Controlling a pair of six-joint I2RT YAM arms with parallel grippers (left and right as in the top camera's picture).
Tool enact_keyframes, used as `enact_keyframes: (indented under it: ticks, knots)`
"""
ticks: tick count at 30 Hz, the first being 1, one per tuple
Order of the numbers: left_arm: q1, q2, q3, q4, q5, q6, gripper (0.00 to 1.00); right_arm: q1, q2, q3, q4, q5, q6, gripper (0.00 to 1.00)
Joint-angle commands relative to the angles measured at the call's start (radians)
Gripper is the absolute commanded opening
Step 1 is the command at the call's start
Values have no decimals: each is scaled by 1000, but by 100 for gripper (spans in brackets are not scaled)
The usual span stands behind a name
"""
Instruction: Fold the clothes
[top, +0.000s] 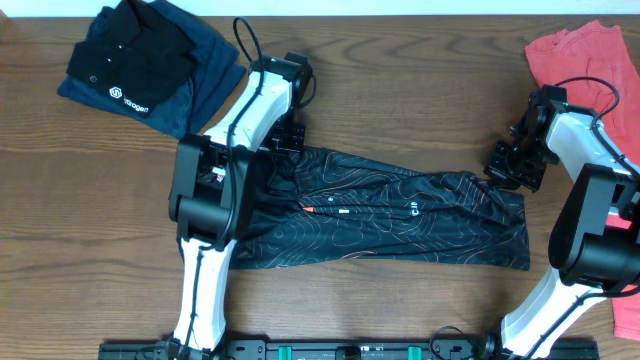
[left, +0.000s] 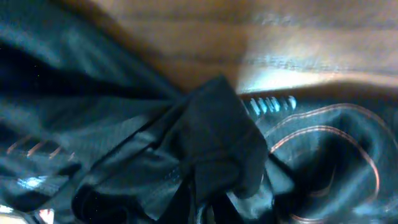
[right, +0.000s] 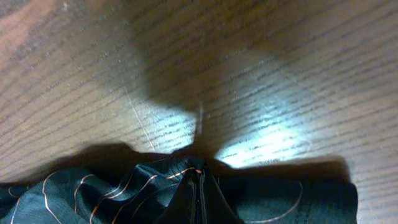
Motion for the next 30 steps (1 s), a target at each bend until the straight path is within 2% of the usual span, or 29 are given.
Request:
enact_keyframes:
  ticks: [1,9,14,20,25,30]
  knots:
    - [5,-104,-4,-27,-16,-44,6,1,-6,12,-13,10,51,1]
    - [5,-219,-4,-117,-16,-63,6,1,-82,12,-92,10,57,1]
    - [7,-220,-5,-198,-18,-103,6,1,-140,12,-154,10,56,1]
    - [15,-220,-5,-327,-32,-218,6,1,-167,12,-251,17,56,1]
    - [15,-220,-5,-420,-34,-219,6,1,-168,12,-301,18,56,1]
    - [15,-221,-5,-472,-129,-275,6,1,-188,12,-323,18,56,1]
